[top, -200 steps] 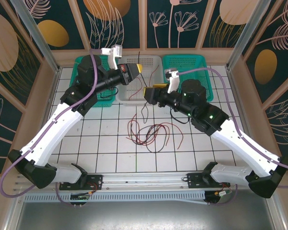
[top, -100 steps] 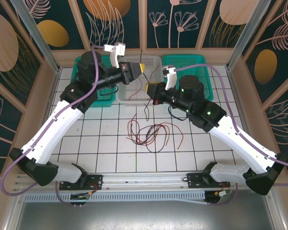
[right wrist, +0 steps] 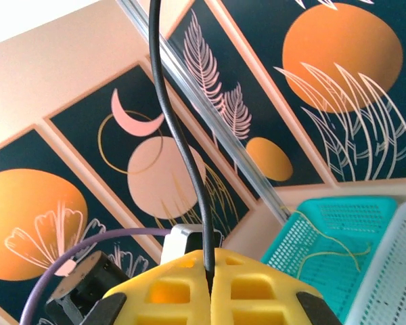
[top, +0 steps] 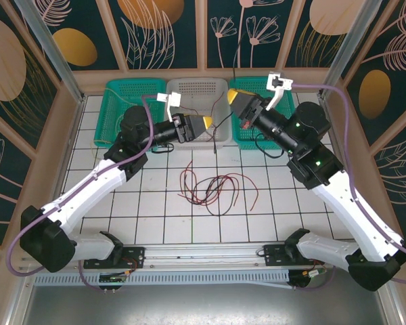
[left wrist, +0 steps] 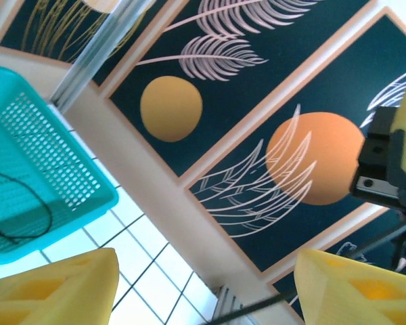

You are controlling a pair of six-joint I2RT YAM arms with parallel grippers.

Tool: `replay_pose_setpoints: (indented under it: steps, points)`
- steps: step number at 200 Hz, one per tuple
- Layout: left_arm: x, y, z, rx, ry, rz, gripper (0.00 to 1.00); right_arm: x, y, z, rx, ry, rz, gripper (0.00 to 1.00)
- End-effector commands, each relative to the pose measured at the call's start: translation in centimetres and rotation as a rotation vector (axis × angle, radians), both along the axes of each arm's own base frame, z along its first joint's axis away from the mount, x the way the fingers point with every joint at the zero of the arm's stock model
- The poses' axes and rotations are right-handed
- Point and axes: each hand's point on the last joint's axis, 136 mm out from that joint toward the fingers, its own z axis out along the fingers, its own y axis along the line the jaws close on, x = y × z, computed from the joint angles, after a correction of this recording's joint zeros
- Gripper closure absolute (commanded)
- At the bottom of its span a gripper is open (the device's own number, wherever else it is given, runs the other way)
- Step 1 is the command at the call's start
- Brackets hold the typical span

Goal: Untangle the cables

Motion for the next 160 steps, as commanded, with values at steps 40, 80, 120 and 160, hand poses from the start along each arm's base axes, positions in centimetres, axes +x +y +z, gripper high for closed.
replay_pose_setpoints:
  steps: [40,80,120,160]
  points:
    - [-3.3,-1.2,5.0,-0.138,-0.233,-0.166,0.23,-0.3,0.6,2.0,0.089,-0.011,0.078,1.0]
    - [-5.1,-3.7,2.9,-0.089,-0.222,-0.269,0.3,0.4,0.5,2.0,0.1,-0.002,0.075,1.0]
    - [-4.9,-4.7,1.4,-0.048,-0.208,-0.257,0.91,0.9,0.2,2.1,0.118,-0.001,0.058,1.0]
    - [-6.9,-7.4,-0.4,0.025,-0.223,-0.321,1.0,3.1,-0.6,1.5,0.115,0.014,-0.043,1.0]
